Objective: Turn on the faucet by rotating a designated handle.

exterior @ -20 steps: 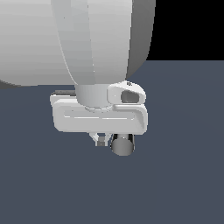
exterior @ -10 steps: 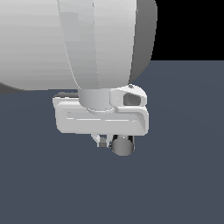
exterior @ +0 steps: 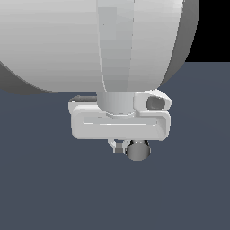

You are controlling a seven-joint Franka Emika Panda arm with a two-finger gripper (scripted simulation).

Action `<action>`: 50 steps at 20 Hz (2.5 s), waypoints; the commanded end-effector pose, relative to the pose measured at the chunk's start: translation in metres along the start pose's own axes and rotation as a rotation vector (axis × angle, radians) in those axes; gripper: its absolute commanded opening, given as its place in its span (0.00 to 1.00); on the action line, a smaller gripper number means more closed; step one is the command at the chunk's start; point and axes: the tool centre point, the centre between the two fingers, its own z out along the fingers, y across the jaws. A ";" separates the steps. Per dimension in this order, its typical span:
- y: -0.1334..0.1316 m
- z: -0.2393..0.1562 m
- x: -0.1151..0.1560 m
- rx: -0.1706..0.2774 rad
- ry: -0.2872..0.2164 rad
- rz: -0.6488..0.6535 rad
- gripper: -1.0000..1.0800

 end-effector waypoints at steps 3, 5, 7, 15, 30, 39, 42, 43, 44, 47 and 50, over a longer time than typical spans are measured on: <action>0.033 0.002 0.008 0.000 0.008 0.031 0.00; 0.043 0.002 0.009 0.000 0.008 0.031 0.00; 0.052 0.002 0.009 0.000 0.008 0.031 0.00; 0.088 0.003 0.011 0.000 0.008 0.031 0.00; 0.132 0.000 0.024 -0.001 0.016 0.022 0.00; 0.155 0.000 0.047 -0.001 0.015 0.023 0.00; 0.163 0.000 0.055 -0.001 0.014 0.024 0.00; 0.165 0.000 0.058 -0.001 0.014 0.024 0.00; 0.168 0.001 0.060 -0.001 0.014 0.025 0.00; 0.176 0.001 0.068 -0.001 0.014 0.025 0.00; 0.184 0.001 0.076 -0.001 0.013 0.026 0.00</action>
